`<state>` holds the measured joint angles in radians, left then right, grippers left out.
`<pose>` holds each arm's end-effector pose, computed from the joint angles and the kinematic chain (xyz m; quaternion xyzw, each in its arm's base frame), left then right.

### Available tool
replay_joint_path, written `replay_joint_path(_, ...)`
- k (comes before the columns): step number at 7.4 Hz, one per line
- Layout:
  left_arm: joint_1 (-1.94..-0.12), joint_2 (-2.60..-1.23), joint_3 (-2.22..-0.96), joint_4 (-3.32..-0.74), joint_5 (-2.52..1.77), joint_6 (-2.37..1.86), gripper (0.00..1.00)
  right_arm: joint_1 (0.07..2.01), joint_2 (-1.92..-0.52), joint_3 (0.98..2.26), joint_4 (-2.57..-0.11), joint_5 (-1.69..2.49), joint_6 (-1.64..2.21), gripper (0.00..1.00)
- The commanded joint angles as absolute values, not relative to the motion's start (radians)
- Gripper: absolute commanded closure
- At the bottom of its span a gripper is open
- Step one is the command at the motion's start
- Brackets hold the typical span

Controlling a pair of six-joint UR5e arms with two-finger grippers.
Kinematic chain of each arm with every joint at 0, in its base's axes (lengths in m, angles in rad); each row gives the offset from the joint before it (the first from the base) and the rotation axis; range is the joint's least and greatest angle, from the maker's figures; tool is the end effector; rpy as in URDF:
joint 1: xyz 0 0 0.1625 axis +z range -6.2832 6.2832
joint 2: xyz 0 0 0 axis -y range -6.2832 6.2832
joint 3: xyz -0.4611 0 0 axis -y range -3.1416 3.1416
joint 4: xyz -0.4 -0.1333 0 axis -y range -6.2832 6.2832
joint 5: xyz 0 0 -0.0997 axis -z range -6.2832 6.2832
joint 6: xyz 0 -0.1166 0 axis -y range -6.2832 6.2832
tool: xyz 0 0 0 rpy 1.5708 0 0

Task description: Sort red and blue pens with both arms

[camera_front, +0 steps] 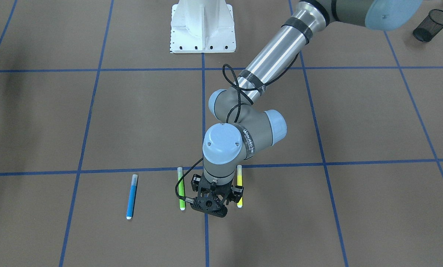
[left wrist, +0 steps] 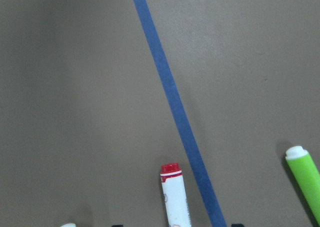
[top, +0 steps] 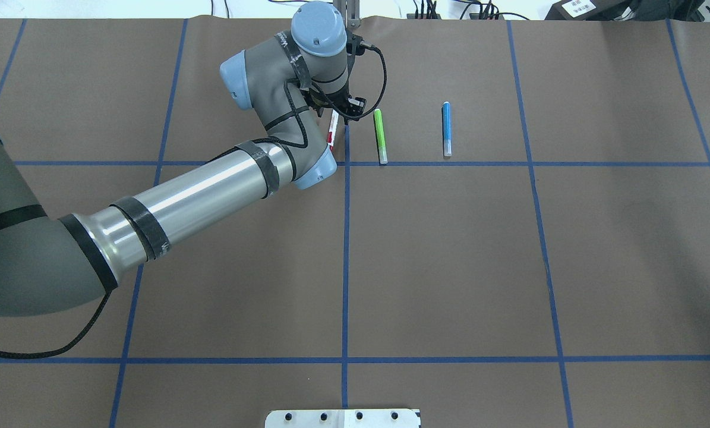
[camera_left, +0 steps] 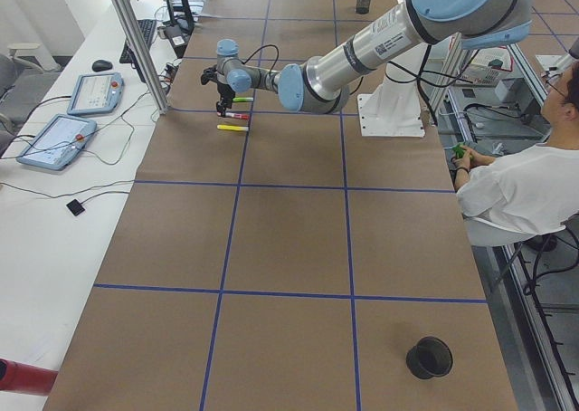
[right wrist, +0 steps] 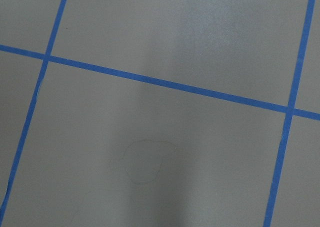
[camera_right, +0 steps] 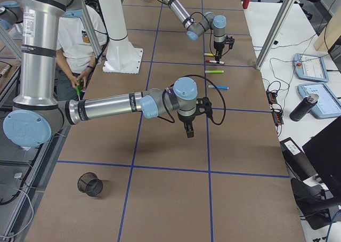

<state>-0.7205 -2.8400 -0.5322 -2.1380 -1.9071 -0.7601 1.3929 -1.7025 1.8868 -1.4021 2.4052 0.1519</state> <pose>0.6725 -0.7166 0.2135 0.1542 0.3830 0.1059 0.9046 -0.0340 -0.4544 0.5853 0.0929 -0.4198 -0.0828 0.8990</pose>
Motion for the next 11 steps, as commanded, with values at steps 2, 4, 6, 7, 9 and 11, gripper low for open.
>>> replay_joint_path(2,-0.710,-2.841,-0.508,-2.173,-1.885,-0.767,0.51,1.393,-1.703,1.887,-1.402,2.405,0.152,0.00)
replay_joint_path(4,-0.710,-2.842,-0.503,-2.177,-1.885,-0.769,0.51,1.393,-1.703,1.887,-1.402,2.405,0.152,0.00)
replay_joint_path(6,-0.710,-2.842,-0.503,-2.178,-1.885,-0.769,0.87,1.393,-1.701,1.887,-1.402,2.405,0.152,0.00)
replay_joint_path(7,-0.710,-2.842,-0.503,-2.177,-1.884,-0.769,0.97,1.393,-1.701,1.887,-1.402,2.405,0.152,0.00)
replay_joint_path(9,-0.710,-2.846,-0.505,-2.177,-1.884,-0.790,1.00,1.393,-1.700,1.887,-1.402,2.405,0.152,0.00)
replay_joint_path(11,-0.718,-2.862,-0.540,-2.174,-1.888,-0.860,1.00,1.393,-1.694,1.887,-1.402,2.404,0.152,0.00)
